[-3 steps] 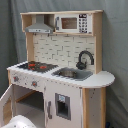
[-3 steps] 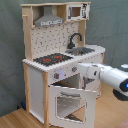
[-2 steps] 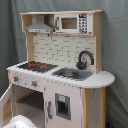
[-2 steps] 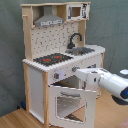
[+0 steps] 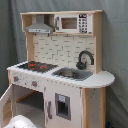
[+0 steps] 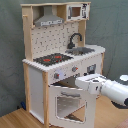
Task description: Play with the kitchen
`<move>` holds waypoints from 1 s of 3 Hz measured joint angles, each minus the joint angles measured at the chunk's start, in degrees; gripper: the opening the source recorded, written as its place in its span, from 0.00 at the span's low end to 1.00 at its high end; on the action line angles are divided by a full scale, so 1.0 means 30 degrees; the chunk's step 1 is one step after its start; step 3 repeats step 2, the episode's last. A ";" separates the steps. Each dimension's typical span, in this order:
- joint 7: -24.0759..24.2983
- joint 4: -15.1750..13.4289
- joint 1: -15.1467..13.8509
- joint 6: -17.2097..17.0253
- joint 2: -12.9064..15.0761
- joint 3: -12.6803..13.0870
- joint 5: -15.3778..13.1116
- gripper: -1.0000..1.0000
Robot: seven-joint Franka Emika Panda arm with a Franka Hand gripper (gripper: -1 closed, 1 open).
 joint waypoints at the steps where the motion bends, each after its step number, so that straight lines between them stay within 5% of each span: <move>1: 0.0047 -0.1624 0.0827 0.0601 0.0036 0.0233 0.0007 1.00; 2: 0.0044 -0.2987 0.2306 0.0821 0.0042 0.0233 0.0007 1.00; 3: 0.0044 -0.2987 0.2306 0.0821 0.0042 0.0233 0.0007 1.00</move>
